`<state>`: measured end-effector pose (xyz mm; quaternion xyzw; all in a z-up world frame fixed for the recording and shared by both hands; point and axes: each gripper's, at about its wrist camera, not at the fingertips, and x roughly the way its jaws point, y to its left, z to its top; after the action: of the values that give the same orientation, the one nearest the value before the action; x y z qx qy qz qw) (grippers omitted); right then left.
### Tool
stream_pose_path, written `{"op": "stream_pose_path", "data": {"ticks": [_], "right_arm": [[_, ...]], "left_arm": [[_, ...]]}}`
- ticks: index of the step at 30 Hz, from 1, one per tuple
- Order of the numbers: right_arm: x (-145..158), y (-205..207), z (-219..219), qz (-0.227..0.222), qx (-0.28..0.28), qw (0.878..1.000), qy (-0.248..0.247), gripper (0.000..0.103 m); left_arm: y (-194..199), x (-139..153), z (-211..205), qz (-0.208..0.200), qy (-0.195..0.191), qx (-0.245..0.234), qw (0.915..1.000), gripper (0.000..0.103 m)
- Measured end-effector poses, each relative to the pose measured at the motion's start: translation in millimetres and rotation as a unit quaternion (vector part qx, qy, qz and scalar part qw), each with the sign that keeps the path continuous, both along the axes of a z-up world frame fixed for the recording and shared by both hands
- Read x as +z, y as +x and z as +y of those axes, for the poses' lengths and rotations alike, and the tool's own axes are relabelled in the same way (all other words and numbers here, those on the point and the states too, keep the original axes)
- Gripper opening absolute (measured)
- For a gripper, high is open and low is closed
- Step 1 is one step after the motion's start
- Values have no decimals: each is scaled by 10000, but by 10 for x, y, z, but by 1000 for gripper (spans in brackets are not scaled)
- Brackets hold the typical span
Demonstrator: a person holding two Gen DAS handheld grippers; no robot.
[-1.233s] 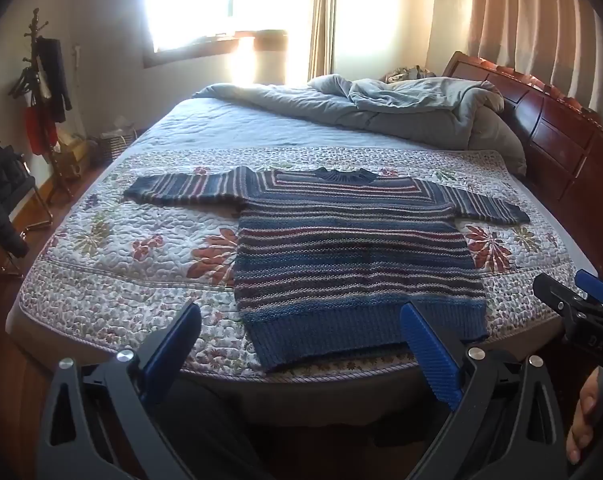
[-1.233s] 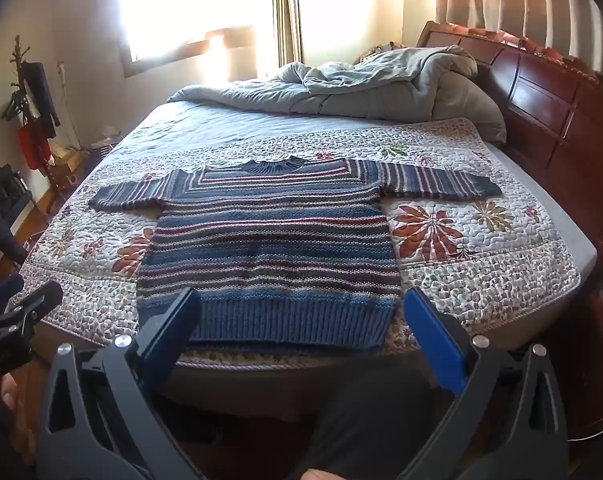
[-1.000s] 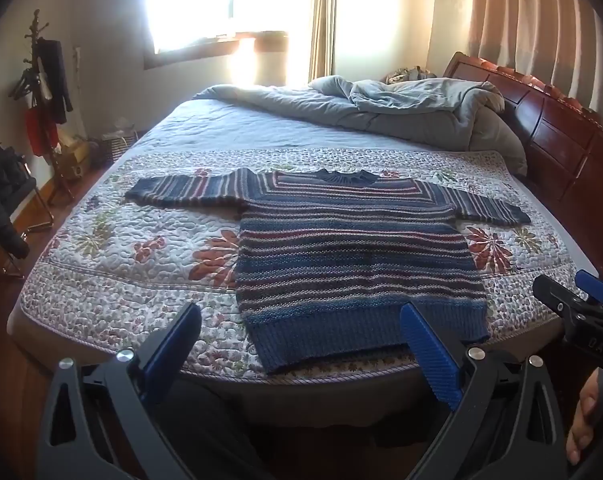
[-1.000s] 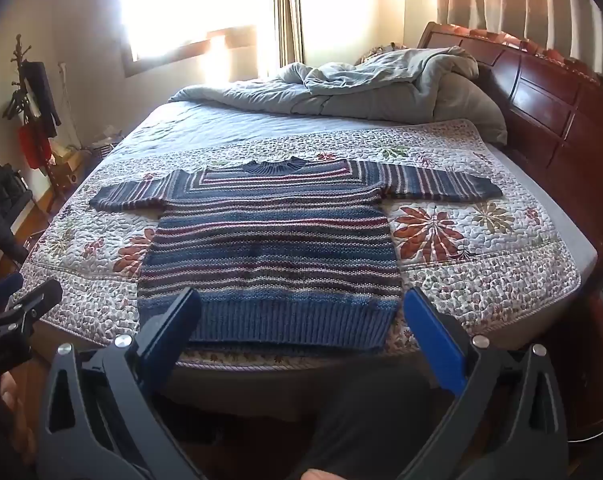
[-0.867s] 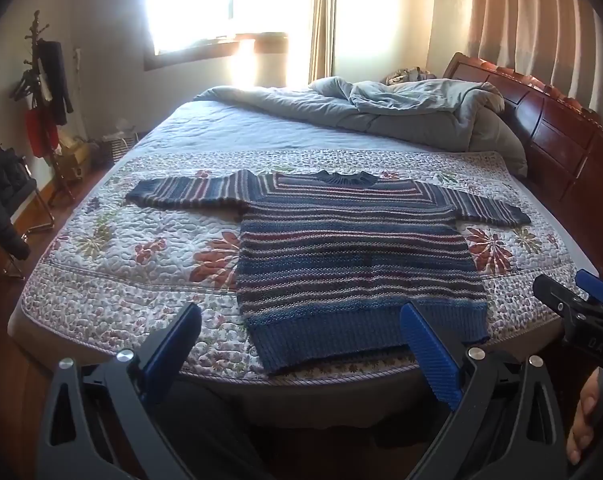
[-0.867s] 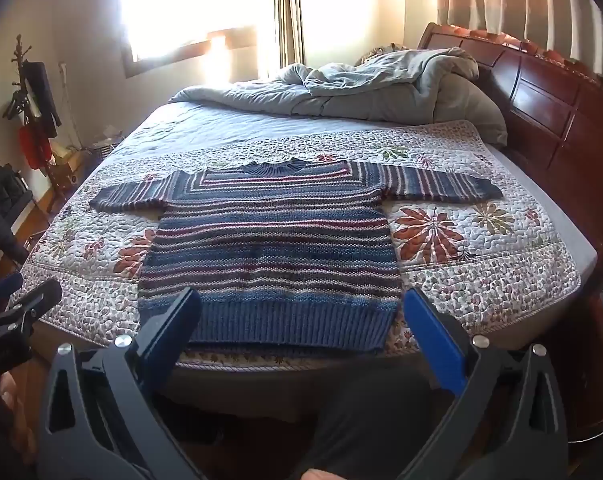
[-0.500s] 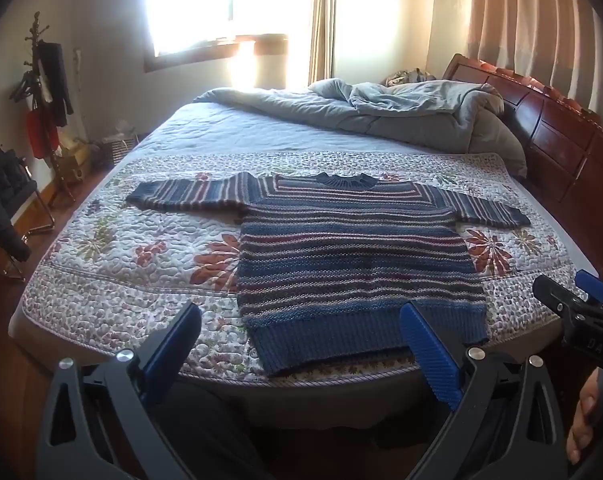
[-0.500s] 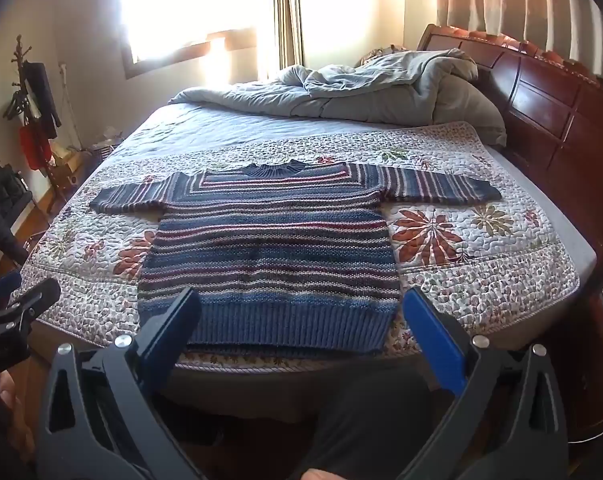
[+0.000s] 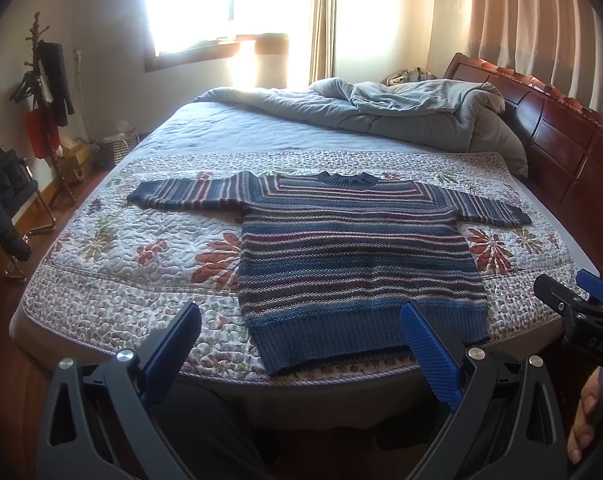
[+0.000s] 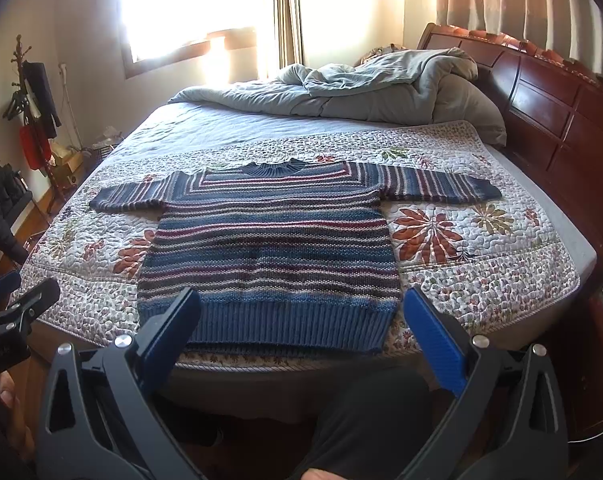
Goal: Fold small clothes
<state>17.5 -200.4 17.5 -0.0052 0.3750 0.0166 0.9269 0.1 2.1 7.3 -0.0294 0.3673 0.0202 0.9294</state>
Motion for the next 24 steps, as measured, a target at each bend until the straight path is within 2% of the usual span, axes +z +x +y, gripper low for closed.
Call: {"op": "stream_pose_path", "data": {"ticks": [24], "right_arm": [[-88,6,23,67,-12,10000,13,101]], "left_arm": [[10,-42,-6,37,12,10,10000,99]]}}
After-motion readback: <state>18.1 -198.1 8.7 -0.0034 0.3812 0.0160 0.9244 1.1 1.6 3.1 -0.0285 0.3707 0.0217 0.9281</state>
